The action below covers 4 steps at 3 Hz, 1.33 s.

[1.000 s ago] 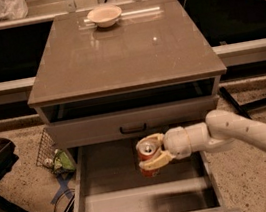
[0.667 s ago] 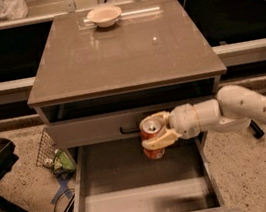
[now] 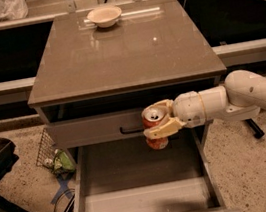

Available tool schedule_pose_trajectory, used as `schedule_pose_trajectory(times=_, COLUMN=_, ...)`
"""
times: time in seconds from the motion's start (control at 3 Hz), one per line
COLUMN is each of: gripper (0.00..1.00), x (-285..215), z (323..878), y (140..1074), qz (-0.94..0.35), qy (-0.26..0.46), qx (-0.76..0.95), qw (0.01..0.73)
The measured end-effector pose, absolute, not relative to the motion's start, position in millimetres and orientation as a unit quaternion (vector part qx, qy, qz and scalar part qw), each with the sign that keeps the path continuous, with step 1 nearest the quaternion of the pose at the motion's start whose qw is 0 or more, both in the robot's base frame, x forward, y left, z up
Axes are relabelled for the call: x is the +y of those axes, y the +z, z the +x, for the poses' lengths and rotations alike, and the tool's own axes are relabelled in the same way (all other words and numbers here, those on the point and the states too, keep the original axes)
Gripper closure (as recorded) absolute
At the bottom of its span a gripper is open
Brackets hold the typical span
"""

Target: Pick coke can from middle drawer and place on counter

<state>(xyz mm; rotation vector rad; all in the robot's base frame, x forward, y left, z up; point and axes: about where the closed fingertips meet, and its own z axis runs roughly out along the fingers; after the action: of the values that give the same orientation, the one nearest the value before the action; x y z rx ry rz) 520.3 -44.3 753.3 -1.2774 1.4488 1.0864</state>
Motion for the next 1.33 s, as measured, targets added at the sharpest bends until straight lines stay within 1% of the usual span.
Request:
schedule_pose_trajectory(times=0.33, gripper=1.00, x=-54.0, z=532.2, y=782.9, qz=-0.502, qy=0.415, qx=0.604, qw=0.460)
schedule_pose_trajectory(times=0.67, gripper=1.00, x=-77.2, z=551.6, y=833.3, qz=-0.482, qy=0.393, qx=0.623, qw=0.474)
schedule_pose_trajectory(times=1.0, gripper=1.00, x=-120.8, z=588.9, y=900.0, qz=-0.456, qy=0.369, qx=0.641, qw=0.495)
schedule_pose_trajectory(times=1.33, gripper=1.00, x=-143.2, z=606.2, y=929.8, qz=-0.443, qy=0.353, qx=0.650, qw=0.507)
